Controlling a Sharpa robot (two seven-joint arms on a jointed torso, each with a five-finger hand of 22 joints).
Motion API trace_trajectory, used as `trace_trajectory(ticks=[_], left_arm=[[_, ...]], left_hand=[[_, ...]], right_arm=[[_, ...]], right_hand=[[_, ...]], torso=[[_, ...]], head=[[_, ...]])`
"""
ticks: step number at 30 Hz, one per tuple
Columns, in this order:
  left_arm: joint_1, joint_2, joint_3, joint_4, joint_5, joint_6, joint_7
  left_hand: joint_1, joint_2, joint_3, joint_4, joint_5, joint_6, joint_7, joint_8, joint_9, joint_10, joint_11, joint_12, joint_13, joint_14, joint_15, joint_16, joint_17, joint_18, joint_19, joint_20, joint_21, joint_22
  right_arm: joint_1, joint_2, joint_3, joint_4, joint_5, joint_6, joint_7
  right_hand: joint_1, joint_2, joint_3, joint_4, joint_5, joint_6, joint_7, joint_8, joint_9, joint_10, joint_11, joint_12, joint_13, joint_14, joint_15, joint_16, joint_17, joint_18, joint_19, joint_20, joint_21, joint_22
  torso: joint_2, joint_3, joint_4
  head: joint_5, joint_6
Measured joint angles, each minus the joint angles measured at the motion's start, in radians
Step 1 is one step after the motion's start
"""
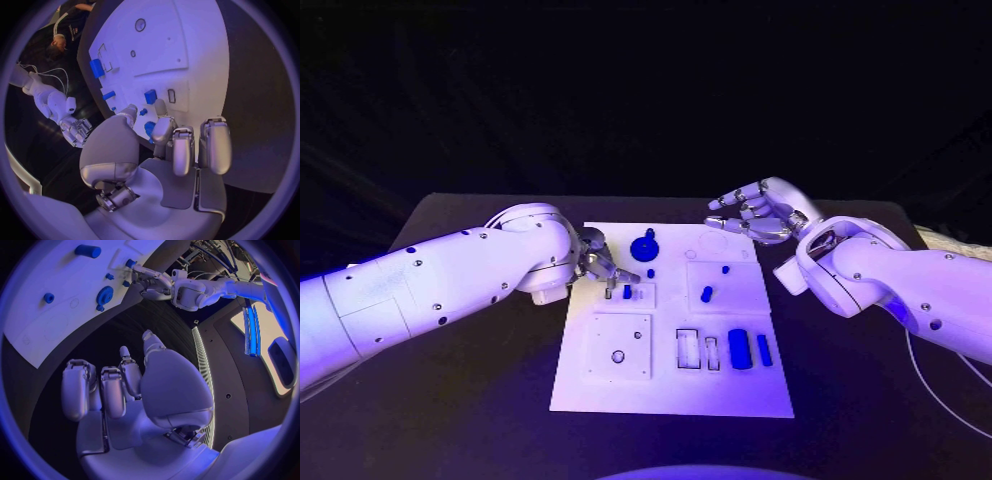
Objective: Assemble the parts on the task board
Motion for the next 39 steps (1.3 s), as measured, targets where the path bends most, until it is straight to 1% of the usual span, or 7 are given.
trace_trajectory(ticks=[6,9,14,17,25,32,39], left_arm=[[0.02,-0.018,0.042,0.002,0.023,-0.02,0.0],[0.037,-0.018,0.053,-0.019,0.032,-0.021,0.0],[0.065,-0.001,0.06,-0.095,0.043,-0.006,-0.001],[0.071,0.023,0.059,-0.145,0.043,0.012,-0.001],[0.075,0.091,0.032,-0.267,0.028,0.068,0.001],[0.074,0.13,0.022,-0.326,0.015,0.102,0.004],[0.069,0.153,0.014,-0.353,0.009,0.129,0.009]], left_hand=[[0.034,0.034,-0.086,0.001,0.0,-0.033,0.015,-0.02,0.0,-0.028,0.012,-0.026,-0.027,0.0,0.0,0.0,0.0,0.0,0.0,0.0,-0.03,0.0],[0.073,0.051,-0.115,-0.004,0.0,-0.07,0.03,-0.053,-0.02,-0.054,0.025,-0.054,-0.058,-0.003,0.008,0.0,0.0,0.0,-0.003,0.003,-0.051,0.0],[0.148,0.076,-0.134,-0.006,0.009,-0.1,0.056,-0.109,-0.069,-0.083,0.047,-0.085,-0.097,-0.001,0.026,0.0,0.0,0.0,-0.01,0.022,-0.064,-0.002],[0.17,0.091,-0.138,-0.003,0.015,-0.102,0.059,-0.126,-0.091,-0.088,0.051,-0.091,-0.109,-0.002,0.027,0.0,0.0,0.0,-0.012,0.027,-0.069,-0.005],[0.186,0.099,-0.145,-0.002,0.015,-0.092,0.061,-0.129,-0.107,-0.091,0.055,-0.093,-0.11,0.002,0.031,0.0,0.0,0.0,-0.009,0.031,-0.069,-0.004],[0.192,0.105,-0.151,-0.002,0.015,-0.072,0.056,-0.129,-0.112,-0.089,0.052,-0.085,-0.101,0.002,0.031,0.0,0.0,0.0,-0.009,0.031,-0.069,0.001],[0.196,0.109,-0.151,-0.002,0.015,-0.064,0.05,-0.125,-0.112,-0.087,0.051,-0.081,-0.098,0.002,0.031,0.0,0.0,0.0,-0.009,0.031,-0.069,0.001]], right_arm=[[0.0,0.001,0.0,-0.013,0.001,0.0,0.0],[0.0,0.003,0.0,-0.017,0.001,0.0,0.0],[-0.001,0.006,-0.001,-0.024,0.002,0.001,0.001],[-0.001,0.007,-0.001,-0.025,0.002,0.001,0.001],[-0.002,0.013,-0.001,-0.026,0.002,0.003,0.001],[-0.003,0.016,-0.001,-0.027,0.002,0.004,0.001],[-0.003,0.018,-0.001,-0.028,0.002,0.005,0.001]], right_hand=[[0.0,0.0,0.0,0.0,0.0,0.0,0.0,0.0,0.0,0.0,0.0,0.0,0.0,0.0,0.0,0.0,0.0,0.0,0.0,0.0,0.0,0.0],[0.0,0.0,0.0,0.0,0.0,0.0,0.0,0.0,0.0,0.0,0.0,0.0,0.0,0.0,0.0,0.0,0.0,0.0,0.0,0.0,0.0,0.0],[0.0,0.0,0.0,0.0,0.0,0.0,0.0,0.0,0.0,0.0,0.0,0.0,0.0,0.0,0.0,0.0,0.0,0.0,0.0,0.0,0.0,0.0],[0.0,0.0,0.0,0.0,0.0,0.0,0.0,0.0,0.0,0.0,0.0,0.0,0.0,0.0,0.0,0.0,0.0,0.0,0.0,0.0,0.0,0.0],[0.0,0.0,-0.003,0.003,0.0,0.0,0.0,0.0,0.0,0.0,0.0,0.0,0.0,0.0,0.0,0.0,0.0,0.0,0.0,0.0,0.0,0.0],[0.0,0.0,-0.003,0.003,0.004,0.0,0.0,0.0,0.0,0.0,0.0,0.0,0.0,0.0,0.0,0.0,0.0,0.0,0.0,0.0,0.0,0.0],[0.0,0.0,-0.003,0.003,0.004,0.0,0.0,0.0,0.0,0.0,0.0,0.0,0.0,0.0,0.0,0.0,0.0,0.0,0.0,0.0,0.0,0.0]], torso=[[0.001,0.0001,-0.0007],[0.001,0.0003,-0.0013],[0.002,0.002,-0.0006],[0.002,0.0022,0.0],[0.002,0.0013,-0.0005],[0.002,0.0008,-0.0011],[0.002,0.0007,-0.0008]], head=[[-0.001,0.006],[-0.001,0.008],[0.003,0.009],[0.007,0.01],[0.016,0.011],[0.02,0.011],[0.022,0.008]])
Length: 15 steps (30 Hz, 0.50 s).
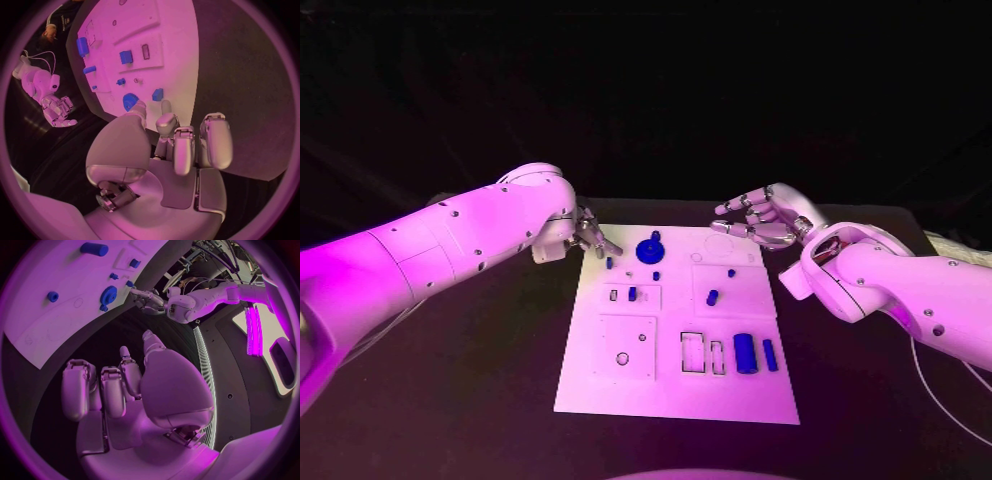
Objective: Assemble the parts on the task board
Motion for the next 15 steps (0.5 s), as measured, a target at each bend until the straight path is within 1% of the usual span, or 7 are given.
trace_trajectory(ticks=[3,8,11,15], left_arm=[[-0.002,0.006,-0.002,-0.007,-0.002,0.009,0.003],[-0.004,0.013,-0.005,-0.018,-0.003,0.022,0.006],[-0.005,0.016,-0.007,-0.023,-0.004,0.029,0.007],[-0.007,0.018,-0.008,-0.028,-0.004,0.035,0.008]], left_hand=[[0.0,0.0,-0.003,0.003,0.0,0.0,0.0,0.004,0.0,0.004,-0.004,0.0,0.001,0.0,0.0,0.0,0.0,0.0,0.0,0.0,0.0,0.0],[0.004,0.004,-0.006,0.0,0.0,0.007,0.0,0.007,0.0,0.004,-0.004,0.004,0.003,0.0,0.0,0.0,0.0,0.0,0.0,0.0,0.004,0.0],[0.016,0.016,-0.006,0.0,0.0,0.011,-0.004,0.01,0.0,0.007,-0.007,0.004,0.003,0.0,0.0,0.0,0.0,0.0,0.0,0.0,0.004,0.0],[0.02,0.02,-0.005,-0.001,0.0,0.011,-0.004,0.012,0.0,0.007,-0.007,0.008,0.003,0.0,0.0,0.0,0.0,0.0,0.0,0.0,0.004,0.0]], right_arm=[[0.0,0.0,0.0,0.0,0.0,0.001,0.0],[0.0,0.001,0.0,-0.001,0.0,0.002,0.0],[0.0,0.001,0.0,-0.001,0.0,0.002,0.0],[0.0,0.0,0.0,-0.001,0.0,0.003,0.0]], right_hand=[[0.0,0.0,0.0,0.0,0.0,0.0,0.0,0.0,0.0,0.0,0.0,0.0,0.0,0.0,0.0,0.0,0.0,0.0,0.0,0.0,0.0,0.0],[0.0,0.0,0.0,0.0,0.0,0.0,0.0,0.0,0.0,0.0,0.0,0.0,0.0,0.0,0.0,0.0,0.0,0.0,0.0,0.0,0.0,0.0],[0.0,0.0,0.0,0.0,0.0,0.0,0.0,0.0,0.0,0.0,0.0,0.0,0.0,0.0,0.0,0.0,0.0,0.0,0.0,0.0,0.0,0.0],[0.0,0.0,0.0,0.0,0.0,0.0,0.0,0.0,0.0,0.0,0.0,0.0,0.0,0.0,0.0,0.0,0.0,0.0,0.0,0.0,0.0,0.0]], torso=[[0.0,0.0001,0.0],[0.0,0.0007,0.0005],[-0.001,0.0009,0.0007],[-0.001,0.001,0.0007]], head=[[0.0,-0.002],[0.0,-0.005],[-0.001,-0.006],[-0.002,-0.008]])
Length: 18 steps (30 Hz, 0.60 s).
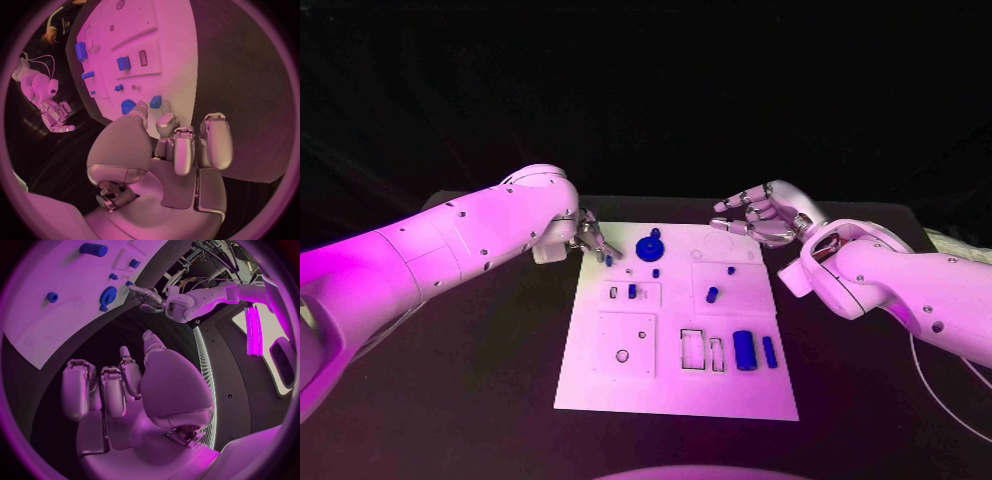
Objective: Assemble the parts on the task board
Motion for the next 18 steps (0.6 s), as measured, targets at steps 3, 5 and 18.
trace_trajectory(ticks=[3,5,18], left_arm=[[-0.001,0.002,0.0,-0.003,0.0,0.003,0.001],[-0.003,0.005,-0.001,-0.004,-0.001,0.004,0.002],[-0.006,0.01,-0.001,-0.008,-0.001,-0.001,0.011]], left_hand=[[0.006,0.006,0.003,-0.003,0.0,0.0,0.0,0.004,0.0,0.0,0.0,0.0,0.0,0.0,0.0,0.0,0.0,0.0,0.0,0.0,0.0,0.0],[0.016,0.016,0.008,-0.008,0.0,0.002,-0.002,0.004,0.0,0.0,0.0,0.0,0.0,0.0,0.0,0.0,0.0,0.0,0.004,-0.004,0.0,0.0],[0.105,0.06,0.086,-0.042,0.0,0.0,-0.007,0.014,0.003,0.0,-0.007,0.0,-0.002,-0.004,-0.004,0.0,0.001,0.0,0.007,-0.007,0.0,0.0]], right_arm=[[0.0,0.0,0.0,0.0,0.0,0.0,0.0],[0.0,0.0,0.0,0.0,0.0,0.001,0.0],[0.0,0.001,0.0,0.0,0.0,0.003,0.0]], right_hand=[[0.0,0.0,0.0,0.0,0.0,0.0,0.0,0.0,0.0,0.0,0.0,0.0,0.0,0.0,0.0,0.0,0.0,0.0,0.0,0.0,0.0,0.0],[0.0,0.0,0.0,0.0,0.0,0.0,0.0,0.0,0.0,0.0,0.0,0.0,0.0,0.0,0.0,0.0,0.0,0.0,0.0,0.0,0.0,0.0],[-0.004,0.004,0.0,0.0,0.0,0.0,0.0,0.0,0.001,0.0,0.0,0.0,0.0,0.0,0.0,0.0,0.0,0.0,0.0,0.0,0.0,0.0]], torso=[[0.0,0.0002,-0.0004],[0.0,0.0003,-0.0005],[0.0,0.0004,0.0001]], head=[[0.0,-0.001],[0.0,-0.001],[-0.001,-0.004]])
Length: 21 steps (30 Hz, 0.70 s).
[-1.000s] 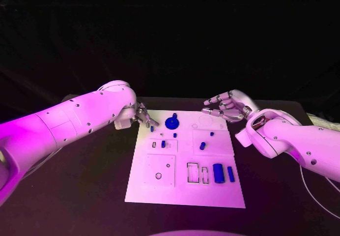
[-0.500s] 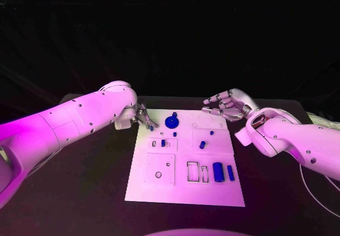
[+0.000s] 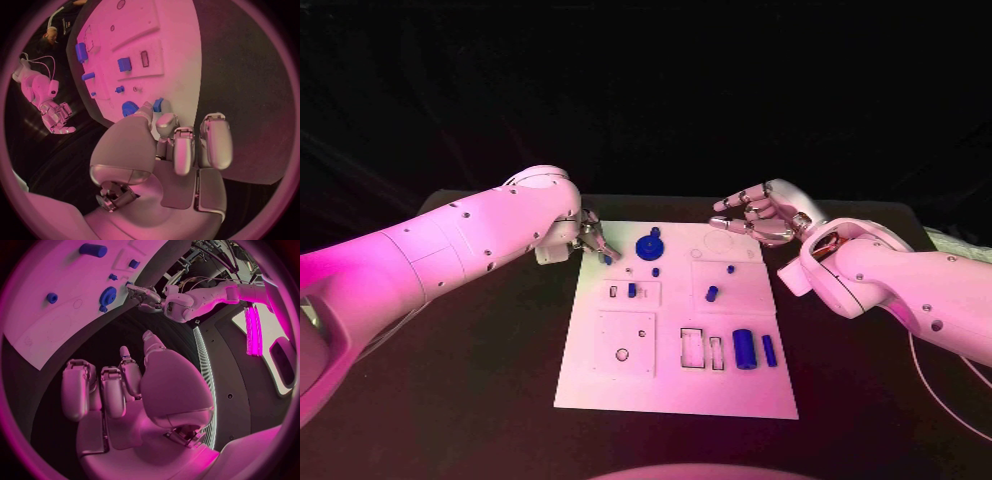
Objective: Assemble the parts on the task board
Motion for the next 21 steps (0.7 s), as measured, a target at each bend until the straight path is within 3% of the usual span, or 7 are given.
trace_trajectory(ticks=[9,13,15,18,19,21], left_arm=[[0.0,0.001,0.0,-0.001,0.0,-0.009,0.005],[0.0,0.0,0.0,-0.001,0.001,-0.013,0.008],[-0.001,-0.003,0.0,0.003,0.002,-0.019,0.011],[-0.001,-0.016,-0.001,0.02,0.008,-0.039,0.02],[-0.001,-0.021,-0.002,0.026,0.011,-0.047,0.022],[-0.001,-0.035,-0.003,0.049,0.021,-0.07,0.029]], left_hand=[[0.03,0.001,0.044,-0.011,0.004,-0.004,-0.003,0.006,0.002,0.004,-0.004,0.0,-0.002,0.002,-0.003,0.0,0.0,0.0,0.0,0.0,0.0,0.0],[0.079,-0.003,0.122,-0.047,0.009,-0.017,-0.006,0.013,0.003,-0.002,-0.009,0.0,-0.005,0.002,-0.011,0.0,0.0,0.0,0.004,-0.004,0.0,0.0],[0.1,-0.013,0.167,-0.045,0.015,-0.022,-0.007,0.013,0.003,-0.002,-0.009,-0.002,-0.009,0.0,-0.015,0.0,0.0,0.0,0.0,-0.007,0.0,0.0],[0.109,-0.033,0.221,0.009,0.034,-0.025,-0.003,0.014,0.023,-0.002,-0.009,-0.008,-0.013,0.0,-0.015,0.0,0.0,0.0,0.0,-0.007,0.0,0.0],[0.086,-0.056,0.262,0.032,0.043,-0.029,0.0,0.048,0.046,-0.001,-0.009,-0.008,-0.014,0.0,-0.015,0.0,0.0,0.0,0.0,-0.007,0.0,0.0],[0.048,-0.094,0.35,0.019,0.05,-0.033,-0.003,0.077,0.064,0.003,-0.013,-0.008,-0.014,0.0,-0.015,0.0,0.0,0.0,0.0,-0.007,0.0,0.0]], right_arm=[[-0.002,0.003,0.0,-0.002,0.0,0.003,0.0],[-0.003,0.003,0.0,-0.003,0.0,0.006,0.0],[-0.003,0.004,0.0,-0.003,0.0,0.007,0.0],[-0.004,0.004,0.0,-0.004,0.0,0.009,0.0],[-0.004,0.004,0.0,-0.004,0.0,0.01,0.0],[-0.004,0.004,0.0,-0.004,0.0,0.012,-0.001]], right_hand=[[0.0,0.0,0.0,0.0,0.0,0.0,0.0,0.0,0.0,0.0,0.0,0.0,0.0,0.0,0.0,0.0,0.0,0.0,0.0,0.0,0.0,0.0],[0.0,0.0,0.0,0.0,0.0,0.0,0.0,0.0,0.0,0.0,0.0,0.0,0.0,0.0,0.0,0.0,0.0,0.0,0.0,0.0,0.0,0.0],[0.0,0.0,0.0,0.0,0.0,0.0,0.0,0.0,0.0,0.0,0.0,0.0,0.0,0.0,0.0,0.0,0.0,0.0,0.0,0.0,0.0,0.0],[0.0,0.0,0.0,0.0,0.0,0.0,0.0,0.0,0.0,0.0,0.0,0.0,0.0,0.0,0.0,0.0,0.0,0.0,0.0,0.0,0.0,0.0],[0.0,0.0,0.0,0.0,0.0,0.0,0.0,0.0,0.0,0.0,0.0,0.0,0.0,0.0,0.0,0.0,0.0,0.0,0.0,0.0,0.0,0.0],[0.0,0.0,0.0,0.0,0.0,0.0,0.0,0.0,0.0,0.0,0.0,0.0,0.0,0.0,0.0,0.0,0.0,0.0,0.0,0.0,0.0,0.0]], torso=[[0.0,0.0001,0.0001],[0.0,0.0005,0.0002],[-0.001,0.0006,0.0001],[-0.001,0.001,0.0001],[-0.001,0.0012,0.0002],[-0.001,0.0012,0.0006]], head=[[0.0,-0.001],[0.0,-0.003],[0.0,-0.003],[0.0,-0.003],[0.001,-0.003],[0.001,-0.003]])
